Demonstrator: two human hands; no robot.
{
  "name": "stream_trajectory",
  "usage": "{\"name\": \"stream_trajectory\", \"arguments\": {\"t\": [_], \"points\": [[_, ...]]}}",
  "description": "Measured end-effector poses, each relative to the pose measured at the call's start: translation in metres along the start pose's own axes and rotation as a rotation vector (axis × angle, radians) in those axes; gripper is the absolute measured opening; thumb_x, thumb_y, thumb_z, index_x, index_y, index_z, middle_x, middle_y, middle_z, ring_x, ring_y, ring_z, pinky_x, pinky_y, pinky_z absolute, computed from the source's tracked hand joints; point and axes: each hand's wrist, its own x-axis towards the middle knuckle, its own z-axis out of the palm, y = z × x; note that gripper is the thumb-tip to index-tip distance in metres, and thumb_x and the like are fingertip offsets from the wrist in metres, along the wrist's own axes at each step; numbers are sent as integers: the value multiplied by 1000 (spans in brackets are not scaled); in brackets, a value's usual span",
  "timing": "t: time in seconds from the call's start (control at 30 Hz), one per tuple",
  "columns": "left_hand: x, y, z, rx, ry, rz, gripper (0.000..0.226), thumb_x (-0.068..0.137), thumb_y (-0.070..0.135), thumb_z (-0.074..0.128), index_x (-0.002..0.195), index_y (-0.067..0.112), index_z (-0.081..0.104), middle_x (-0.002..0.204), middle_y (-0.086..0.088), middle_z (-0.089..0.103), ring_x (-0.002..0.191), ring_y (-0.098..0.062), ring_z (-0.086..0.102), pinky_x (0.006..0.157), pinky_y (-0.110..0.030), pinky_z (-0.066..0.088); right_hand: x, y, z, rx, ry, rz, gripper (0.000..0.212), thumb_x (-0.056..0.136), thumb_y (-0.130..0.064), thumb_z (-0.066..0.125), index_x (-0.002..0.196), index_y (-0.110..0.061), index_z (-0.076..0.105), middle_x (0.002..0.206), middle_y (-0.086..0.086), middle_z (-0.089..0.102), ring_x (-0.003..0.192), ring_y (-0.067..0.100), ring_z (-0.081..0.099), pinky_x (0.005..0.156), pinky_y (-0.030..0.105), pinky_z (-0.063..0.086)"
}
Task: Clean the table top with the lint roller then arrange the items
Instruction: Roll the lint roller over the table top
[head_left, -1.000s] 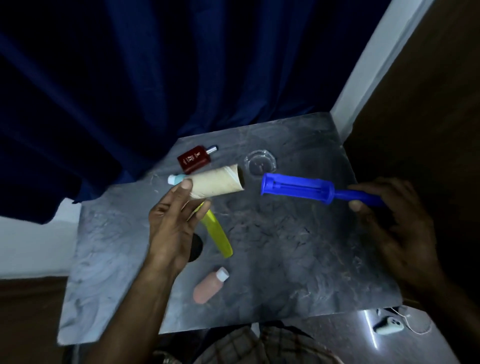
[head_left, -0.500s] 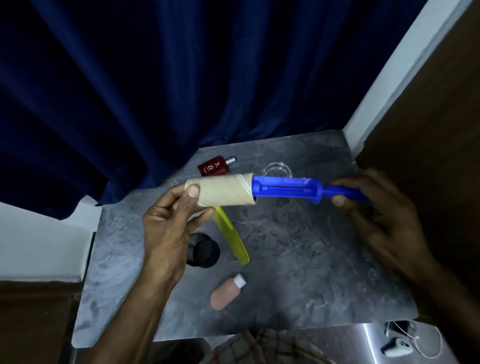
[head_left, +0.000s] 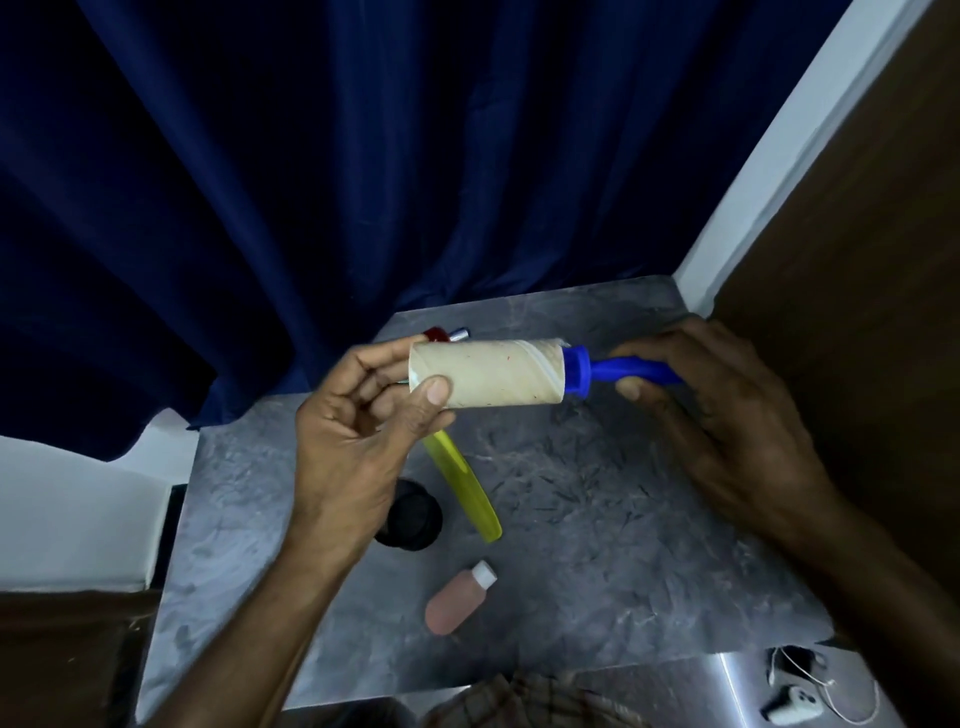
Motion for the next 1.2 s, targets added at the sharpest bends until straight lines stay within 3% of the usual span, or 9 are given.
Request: {"name": "stream_trajectory", "arguments": {"t": [0.37,0.47,0.6,0.67,0.73,0.8,0.93,1.07,1.2], "points": [[12,-2,12,66,-92,47,45,82,25,83,122,11,67,114,-9,78,105,-24,75,91,-44,64,12,-4,-16,-11,-41,19,26,102,-26,57,120,-13,70,110,1,66,103,23,62,88,51,49],[16,1,8,204,-182,150,46,88,17,84,128,7,63,125,-4,75,116,-17,72,94,-32,61,10,-4,-16,40,-38,52,28,103,-26,56,123,-13,70,111,2,66,104,24,63,89,52,50],[20,4,-4,645,-193,470,54,88,23,85,137,15,65,143,7,65,141,-23,55,118,-39,45,10,0,-15,15,-21,77,33,104,-29,53,131,-15,68,115,1,64,108,21,61,92,49,50],[17,-1,-16,872,-229,702,33,91,30,81,121,16,76,141,8,67,145,-24,51,120,-49,40,6,5,-7,-19,-25,113,32,105,-28,53,131,-16,67,115,1,63,107,21,60,92,48,51],[6,-15,-27,990,-335,801,17,94,35,76,88,21,82,132,12,72,141,-24,55,117,-59,38,-3,12,7,25,5,209,28,107,-26,53,128,-15,68,113,-1,63,105,19,59,91,43,51],[-13,-36,-36,1022,-440,761,27,95,37,74,73,23,79,120,17,76,136,-16,60,114,-59,41,-15,24,21,129,56,336,26,106,-25,54,126,-15,68,114,-4,64,106,16,60,91,35,50],[-44,-70,-52,926,-428,572,27,97,36,72,75,22,78,112,19,76,130,-11,63,105,-49,49,-44,43,68,346,124,638,14,106,-23,55,115,-20,65,98,-4,64,88,-1,58,78,15,46],[-51,-94,-35,801,-350,360,11,92,34,75,102,29,76,119,23,69,126,-9,62,100,-38,53,-82,63,125,463,80,894,13,106,-13,52,106,-4,62,79,6,51,70,19,47,70,34,39],[-54,-135,11,829,-361,45,56,89,47,71,141,32,55,140,18,56,134,-4,52,111,-28,46,-106,80,170,308,-57,1057,20,105,-11,53,118,2,61,100,22,61,90,35,59,79,39,45]]}}
